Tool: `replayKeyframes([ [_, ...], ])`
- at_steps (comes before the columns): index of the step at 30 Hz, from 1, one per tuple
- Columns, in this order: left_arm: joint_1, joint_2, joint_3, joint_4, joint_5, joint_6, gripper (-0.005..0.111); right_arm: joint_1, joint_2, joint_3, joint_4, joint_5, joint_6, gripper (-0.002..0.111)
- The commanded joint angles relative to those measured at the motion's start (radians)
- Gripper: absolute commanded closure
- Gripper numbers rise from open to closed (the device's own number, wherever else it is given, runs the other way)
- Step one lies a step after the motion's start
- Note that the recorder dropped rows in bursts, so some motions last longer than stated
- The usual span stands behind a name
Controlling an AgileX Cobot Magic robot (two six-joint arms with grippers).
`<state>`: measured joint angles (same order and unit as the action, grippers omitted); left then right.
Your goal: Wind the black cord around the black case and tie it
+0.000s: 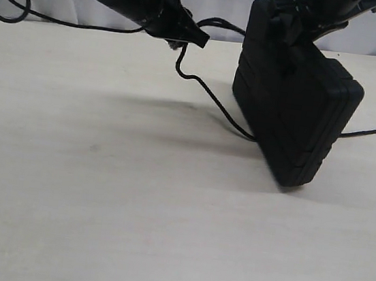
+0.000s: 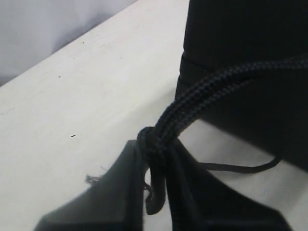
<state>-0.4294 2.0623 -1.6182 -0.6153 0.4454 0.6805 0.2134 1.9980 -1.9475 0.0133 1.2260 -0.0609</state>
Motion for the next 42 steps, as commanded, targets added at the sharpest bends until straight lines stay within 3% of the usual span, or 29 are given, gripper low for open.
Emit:
replayKeyframes([
  [1,0.01,-0.026,-0.001,0.0,0.028,0.003,0.107,-0.002,0.028,0.007,-0.002,-0.005,-0.013,0.104],
  [8,-0.01,-0.026,0.039,0.023,-0.003,0.014,0.107,-0.002,0.028,0.007,-0.002,-0.005,-0.013,0.104],
  [16,-0.118,-0.026,0.059,0.08,-0.134,0.034,0.107,-0.002,0.028,0.007,0.0,-0.005,-0.013,0.104],
  [27,-0.269,-0.015,0.059,0.081,-0.182,0.376,0.107,-0.002,0.028,0.007,0.009,-0.005,-0.013,0.104],
  [29,-0.303,0.003,0.059,0.081,-0.246,0.403,0.107,-0.002,0.028,0.007,0.009,-0.005,-0.013,0.104],
  [33,-0.334,0.005,0.059,0.081,-0.366,0.403,0.107,-0.002,0.028,0.007,0.035,-0.005,-0.013,0.104],
  [42,-0.352,0.005,0.059,0.081,-0.381,0.403,0.107,-0.002,0.028,0.007,0.055,-0.005,-0.013,0.104],
])
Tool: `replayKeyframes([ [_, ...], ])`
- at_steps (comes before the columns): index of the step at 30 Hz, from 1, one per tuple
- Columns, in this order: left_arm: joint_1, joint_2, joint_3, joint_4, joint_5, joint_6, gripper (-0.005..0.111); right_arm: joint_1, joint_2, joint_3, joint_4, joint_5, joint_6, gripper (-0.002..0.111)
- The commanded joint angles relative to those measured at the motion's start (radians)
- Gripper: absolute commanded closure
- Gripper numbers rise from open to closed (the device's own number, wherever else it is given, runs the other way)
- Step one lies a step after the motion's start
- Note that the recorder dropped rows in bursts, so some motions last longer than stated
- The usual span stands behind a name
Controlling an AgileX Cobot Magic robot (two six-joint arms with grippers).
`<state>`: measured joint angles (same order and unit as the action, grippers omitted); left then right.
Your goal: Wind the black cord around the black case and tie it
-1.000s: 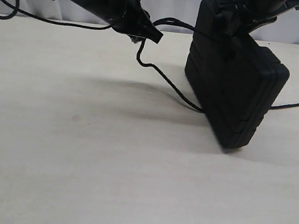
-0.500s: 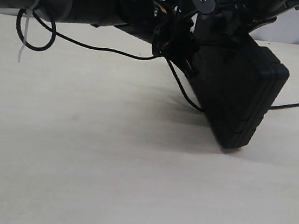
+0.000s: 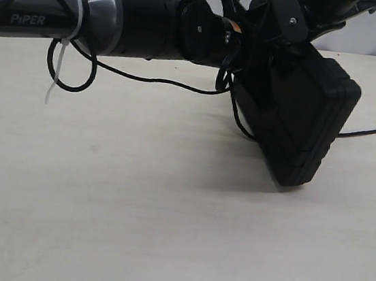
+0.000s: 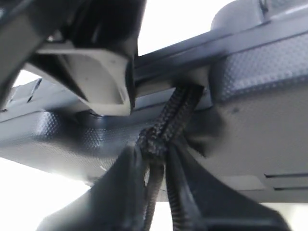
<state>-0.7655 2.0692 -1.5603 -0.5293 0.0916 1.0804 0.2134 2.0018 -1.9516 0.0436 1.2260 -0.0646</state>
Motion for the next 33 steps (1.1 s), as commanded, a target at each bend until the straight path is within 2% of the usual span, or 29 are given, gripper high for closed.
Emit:
replayKeyframes([
  [1,-0.02,-0.002,0.001,-0.005,-0.034,0.003,0.107,-0.002,0.024,0.011,0.025,-0.005,-0.01,0.104],
  [9,-0.045,0.031,0.001,-0.005,-0.092,0.003,0.107,-0.002,0.024,0.011,0.025,-0.005,-0.01,0.104],
  [11,-0.045,0.033,0.001,-0.005,-0.069,0.003,0.103,-0.002,0.024,0.011,0.024,-0.005,-0.01,0.104],
  [16,-0.045,0.027,0.001,-0.004,-0.062,0.003,0.062,-0.002,0.024,0.011,0.024,-0.005,-0.01,0.104],
  [18,-0.037,0.016,0.001,-0.004,0.009,0.048,0.056,-0.002,0.024,0.011,0.019,-0.005,-0.01,0.104],
  [20,-0.015,-0.002,0.001,0.009,0.106,0.095,0.057,-0.002,0.024,0.011,0.017,-0.005,-0.01,0.104],
  [25,0.056,-0.042,0.001,0.043,0.234,0.09,0.057,-0.002,0.024,0.011,0.017,-0.005,-0.01,0.104],
  [28,0.087,-0.044,0.001,0.045,0.239,0.09,0.057,-0.002,0.024,0.011,0.017,-0.005,-0.01,0.104],
  [33,0.09,-0.033,0.001,0.035,0.224,0.092,0.057,-0.002,0.024,0.011,0.017,-0.005,-0.01,0.104],
])
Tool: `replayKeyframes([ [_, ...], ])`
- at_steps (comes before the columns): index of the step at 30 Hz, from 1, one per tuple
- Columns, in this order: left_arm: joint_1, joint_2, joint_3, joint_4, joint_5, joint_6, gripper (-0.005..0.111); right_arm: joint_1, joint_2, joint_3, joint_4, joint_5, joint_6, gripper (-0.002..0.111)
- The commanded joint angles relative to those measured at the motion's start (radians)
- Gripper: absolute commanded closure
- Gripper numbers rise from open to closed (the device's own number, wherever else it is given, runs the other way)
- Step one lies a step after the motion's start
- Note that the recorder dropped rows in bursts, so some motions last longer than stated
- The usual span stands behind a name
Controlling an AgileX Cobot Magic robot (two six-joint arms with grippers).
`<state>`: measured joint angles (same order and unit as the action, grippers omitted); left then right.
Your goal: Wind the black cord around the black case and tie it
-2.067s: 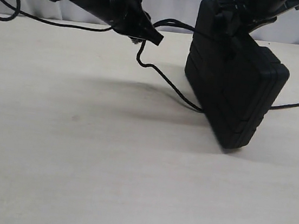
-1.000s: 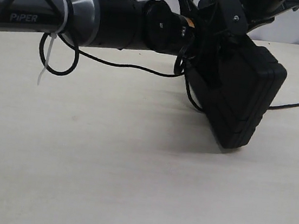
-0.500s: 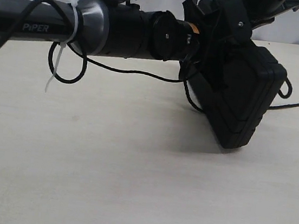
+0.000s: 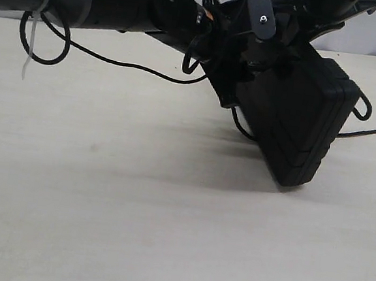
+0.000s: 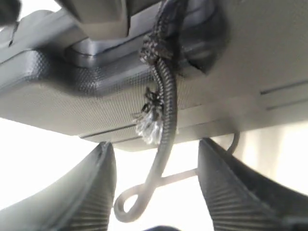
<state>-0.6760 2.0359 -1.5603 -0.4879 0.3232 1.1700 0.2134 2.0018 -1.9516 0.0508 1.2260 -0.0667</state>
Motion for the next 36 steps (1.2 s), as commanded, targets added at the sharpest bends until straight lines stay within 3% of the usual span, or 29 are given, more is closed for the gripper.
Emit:
replayKeyframes([
  [1,0.001,0.005,0.001,-0.019,-0.01,0.002,0.057,-0.002,0.024,0.011,0.01,-0.005,-0.008,0.104],
  [5,0.001,0.03,0.001,-0.056,-0.001,0.004,0.06,-0.002,0.024,0.011,0.01,-0.005,-0.008,0.104],
  [13,-0.007,0.048,0.001,-0.055,-0.083,0.006,0.107,-0.002,0.024,0.011,0.01,-0.005,-0.008,0.104],
  [25,-0.112,0.048,0.001,-0.045,-0.206,0.044,0.107,-0.002,0.024,0.011,0.012,-0.005,-0.008,0.104],
  [34,-0.121,0.048,0.001,-0.045,-0.202,0.056,0.107,-0.002,0.024,0.011,0.012,-0.005,-0.008,0.104],
  [36,-0.121,0.048,0.001,-0.047,-0.179,0.056,0.102,-0.002,0.024,0.013,0.012,-0.005,-0.008,0.104],
])
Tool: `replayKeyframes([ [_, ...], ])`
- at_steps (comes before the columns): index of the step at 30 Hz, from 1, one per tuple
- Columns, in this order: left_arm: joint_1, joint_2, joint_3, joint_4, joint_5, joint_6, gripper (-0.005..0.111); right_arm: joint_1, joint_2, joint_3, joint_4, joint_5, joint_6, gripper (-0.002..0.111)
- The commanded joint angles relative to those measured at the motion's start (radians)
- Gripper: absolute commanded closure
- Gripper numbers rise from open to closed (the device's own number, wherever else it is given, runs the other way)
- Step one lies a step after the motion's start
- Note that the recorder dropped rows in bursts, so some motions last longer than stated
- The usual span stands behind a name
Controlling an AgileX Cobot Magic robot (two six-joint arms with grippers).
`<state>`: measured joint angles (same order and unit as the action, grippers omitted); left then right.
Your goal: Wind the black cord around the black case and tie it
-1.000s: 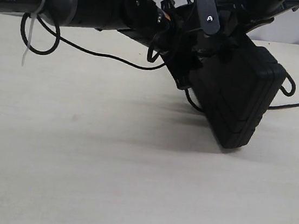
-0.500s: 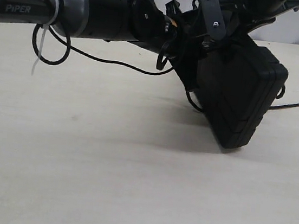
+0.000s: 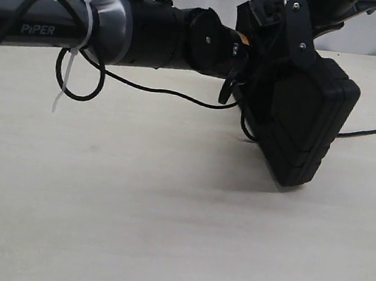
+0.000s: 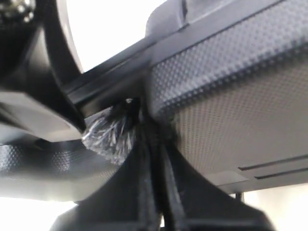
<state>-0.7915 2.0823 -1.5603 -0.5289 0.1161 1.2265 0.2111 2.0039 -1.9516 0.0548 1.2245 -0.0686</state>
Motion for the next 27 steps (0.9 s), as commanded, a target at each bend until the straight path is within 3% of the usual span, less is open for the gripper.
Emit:
replayKeyframes([
  [1,-0.005,0.002,0.001,-0.006,0.033,-0.001,0.095,0.001,0.022,0.019,0.008,-0.003,-0.006,0.104],
  [4,0.001,-0.009,0.001,-0.006,0.034,-0.001,0.066,0.001,0.022,0.037,0.006,-0.003,-0.014,0.104],
  [7,0.019,-0.039,0.001,-0.002,0.092,-0.001,0.05,0.001,0.022,0.037,0.006,-0.003,-0.014,0.104],
  [12,0.115,-0.125,0.001,0.048,0.356,-0.001,0.05,0.001,0.022,0.04,0.019,-0.003,-0.014,0.104],
  [17,0.286,-0.169,0.001,0.046,0.572,-0.093,0.05,0.001,0.022,0.092,0.118,-0.003,-0.014,0.104],
  [23,0.452,-0.169,0.001,0.025,0.636,-0.27,0.05,0.103,0.022,0.205,0.119,-0.078,-0.024,0.104],
  [27,0.508,-0.169,0.001,0.018,0.66,-0.279,0.05,0.201,0.022,0.274,0.117,-0.158,-0.025,0.104],
])
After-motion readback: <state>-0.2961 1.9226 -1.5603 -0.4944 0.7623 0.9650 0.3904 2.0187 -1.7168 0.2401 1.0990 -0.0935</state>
